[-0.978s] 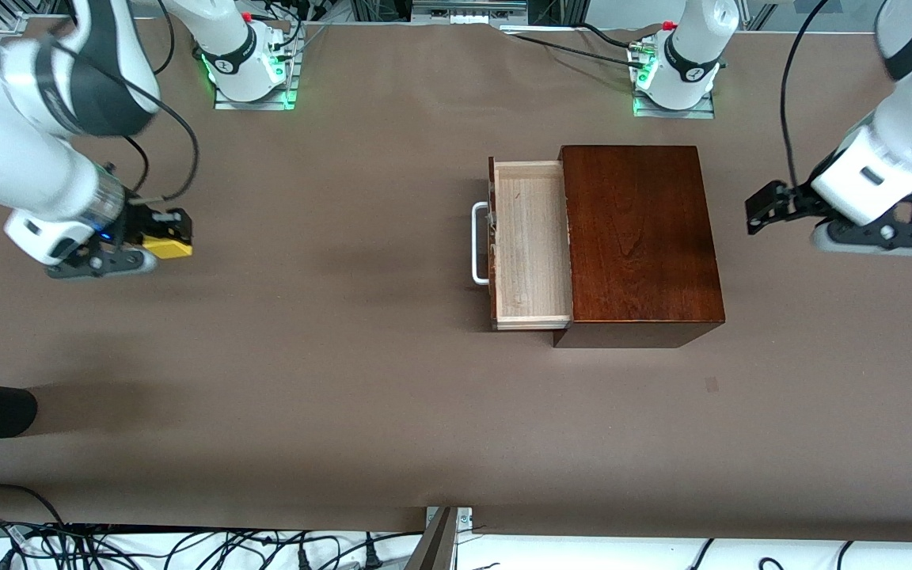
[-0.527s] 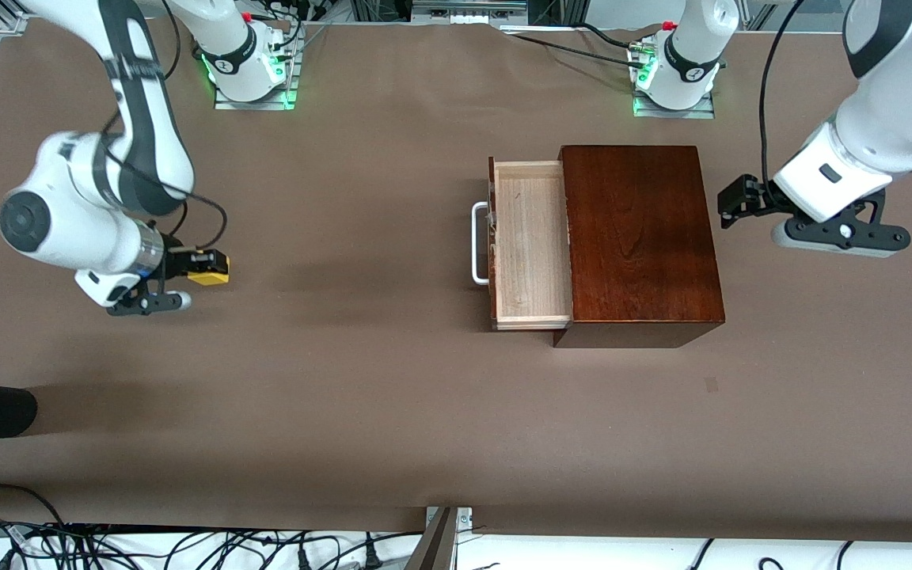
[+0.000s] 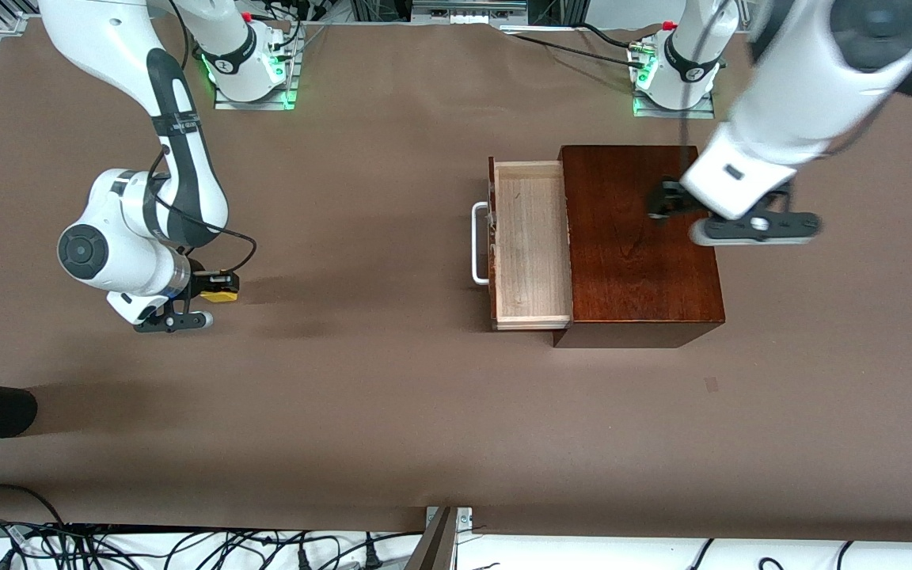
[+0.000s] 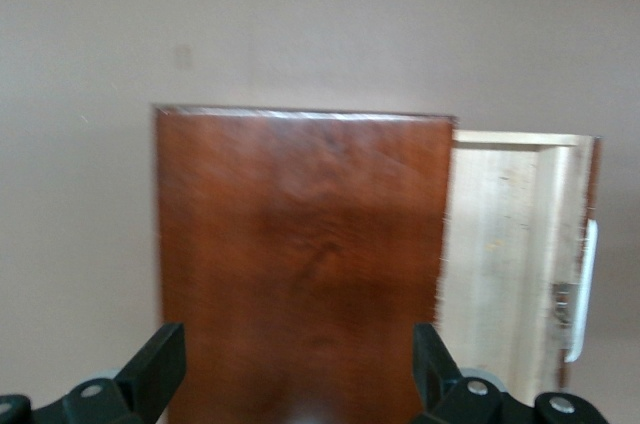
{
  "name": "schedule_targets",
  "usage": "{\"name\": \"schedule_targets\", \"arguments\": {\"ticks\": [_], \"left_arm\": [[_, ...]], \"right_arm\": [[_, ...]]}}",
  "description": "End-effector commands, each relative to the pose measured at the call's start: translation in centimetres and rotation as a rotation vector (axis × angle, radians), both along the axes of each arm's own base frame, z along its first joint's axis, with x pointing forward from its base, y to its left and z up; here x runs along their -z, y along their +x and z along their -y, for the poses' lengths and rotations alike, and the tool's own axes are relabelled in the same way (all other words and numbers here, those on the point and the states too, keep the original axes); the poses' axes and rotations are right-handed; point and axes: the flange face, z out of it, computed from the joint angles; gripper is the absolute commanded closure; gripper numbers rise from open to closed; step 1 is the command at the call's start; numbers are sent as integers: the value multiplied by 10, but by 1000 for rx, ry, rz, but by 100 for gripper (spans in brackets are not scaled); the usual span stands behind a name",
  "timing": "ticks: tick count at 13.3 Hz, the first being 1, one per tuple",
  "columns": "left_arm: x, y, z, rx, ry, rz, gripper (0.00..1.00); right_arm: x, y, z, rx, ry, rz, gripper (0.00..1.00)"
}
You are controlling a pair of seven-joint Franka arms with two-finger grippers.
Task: Open drawer, take yellow block, close drawer
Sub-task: 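Hold the cube with the right gripper while the left gripper reaches the drawer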
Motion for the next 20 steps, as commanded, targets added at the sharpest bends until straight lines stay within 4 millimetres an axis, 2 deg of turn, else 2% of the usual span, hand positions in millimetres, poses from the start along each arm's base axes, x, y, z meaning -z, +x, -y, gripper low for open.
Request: {"name": "schedule_targets", "arguments": {"ticks": [1, 4, 7, 10, 11, 12, 13, 14, 17, 20], "left_arm": [[13, -8, 56, -84, -3, -2, 0], [38, -18, 109, -182, -9, 18, 0], [73, -34, 167, -278, -14, 30, 0], [105, -44, 215, -393, -4, 31, 0], [114, -45, 227, -424, 3, 28, 0], [123, -47, 237, -450, 10, 25, 0], [133, -47, 248, -481, 16, 24, 0], [143, -46, 259, -514, 20, 23, 0], [167, -52, 285, -609, 23, 22, 0], [190, -55, 298, -715, 20, 25, 0]], "right_arm": [[11, -10, -5, -2, 14, 26, 100], [21, -16, -16, 2, 23, 24, 100], [36, -22, -11, 21, 16, 32, 100], [48, -27, -11, 18, 4, 33, 100], [49, -28, -11, 18, 4, 28, 95], [47, -27, -12, 18, 5, 27, 73], [46, -26, -12, 18, 7, 28, 31], [44, -25, -13, 17, 9, 30, 0], [43, -24, -12, 17, 9, 32, 0], [37, -21, -13, 13, 17, 37, 0]]}}
